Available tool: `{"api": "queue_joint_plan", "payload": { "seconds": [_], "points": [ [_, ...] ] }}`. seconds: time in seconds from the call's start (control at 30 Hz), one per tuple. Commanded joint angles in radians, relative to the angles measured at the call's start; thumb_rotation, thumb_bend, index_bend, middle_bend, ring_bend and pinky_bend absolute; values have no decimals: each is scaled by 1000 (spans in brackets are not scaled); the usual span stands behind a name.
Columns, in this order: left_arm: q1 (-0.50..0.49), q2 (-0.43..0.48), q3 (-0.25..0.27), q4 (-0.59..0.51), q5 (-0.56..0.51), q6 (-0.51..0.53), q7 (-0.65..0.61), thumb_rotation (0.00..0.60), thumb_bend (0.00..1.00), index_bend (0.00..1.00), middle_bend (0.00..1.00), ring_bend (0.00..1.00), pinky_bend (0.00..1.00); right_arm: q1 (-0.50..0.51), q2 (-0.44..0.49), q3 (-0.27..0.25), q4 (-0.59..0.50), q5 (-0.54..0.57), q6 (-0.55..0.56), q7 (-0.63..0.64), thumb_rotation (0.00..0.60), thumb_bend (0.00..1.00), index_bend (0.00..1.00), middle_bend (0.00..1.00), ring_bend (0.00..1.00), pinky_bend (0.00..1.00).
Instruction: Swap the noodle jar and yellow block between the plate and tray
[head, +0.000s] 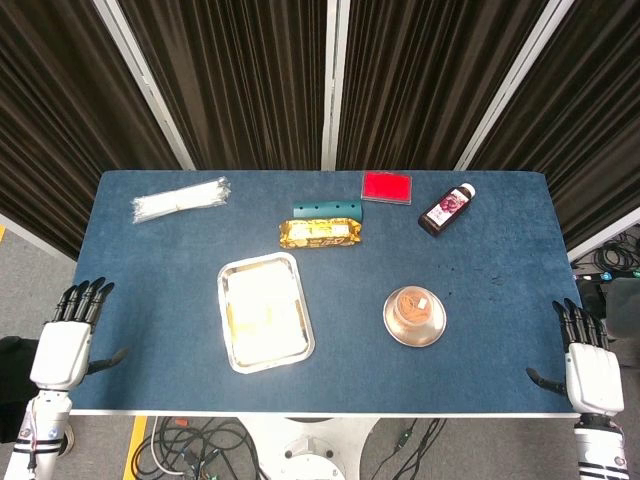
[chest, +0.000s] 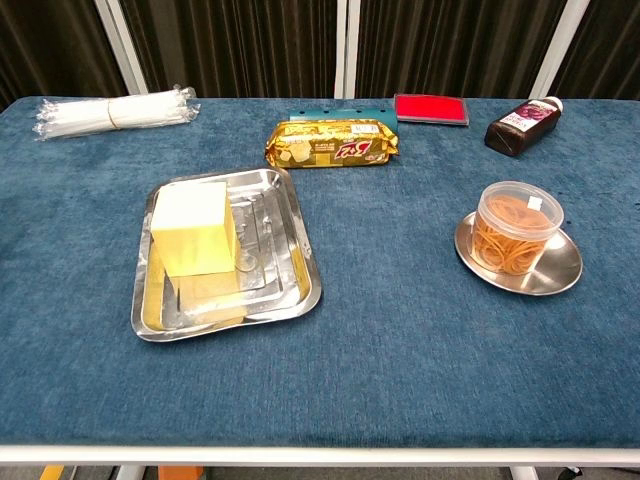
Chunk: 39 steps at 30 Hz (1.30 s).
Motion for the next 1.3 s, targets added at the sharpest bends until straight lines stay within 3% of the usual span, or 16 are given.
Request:
{"api": "queue_joint_plan", "payload": {
  "seconds": [0.03,0.27,0.5,0.8,1.13,1.23,1.3],
  "points": [
    [1,-1,3,0,4,3,3,600,15,87,50,0,68,2,3,-1,-5,-4,-1,-3,600,0,0,0,0,0],
    [-5,3,0,-4,8,-2,7,600,15,88,50,0,68,32,11,7,-28,8,-44,-34,600,0,0,0,0,0],
    [-10,-13,5,20,12,-10,-2,600,14,88,50,0,68,144,3,58,-69,83,-183,-154,600,0,0,0,0,0],
    [-7,-27,5,51,13,-1,-21,600,14,87,50,0,68,334,-77,119,-79,254,-381,-351,600,0,0,9,0,0],
    [-3,-33,4,72,14,9,-38,600,14,90,50,0,68,467,-178,120,-27,399,-471,-463,600,5,0,47,0,3],
    [-2,-38,4,80,13,10,-45,600,14,95,50,0,68,491,-201,117,-10,420,-474,-474,600,27,0,87,15,62],
    [0,-39,5,85,13,12,-49,600,14,95,50,0,68,504,-217,113,4,419,-467,-478,600,55,29,150,87,157]
  ]
}}
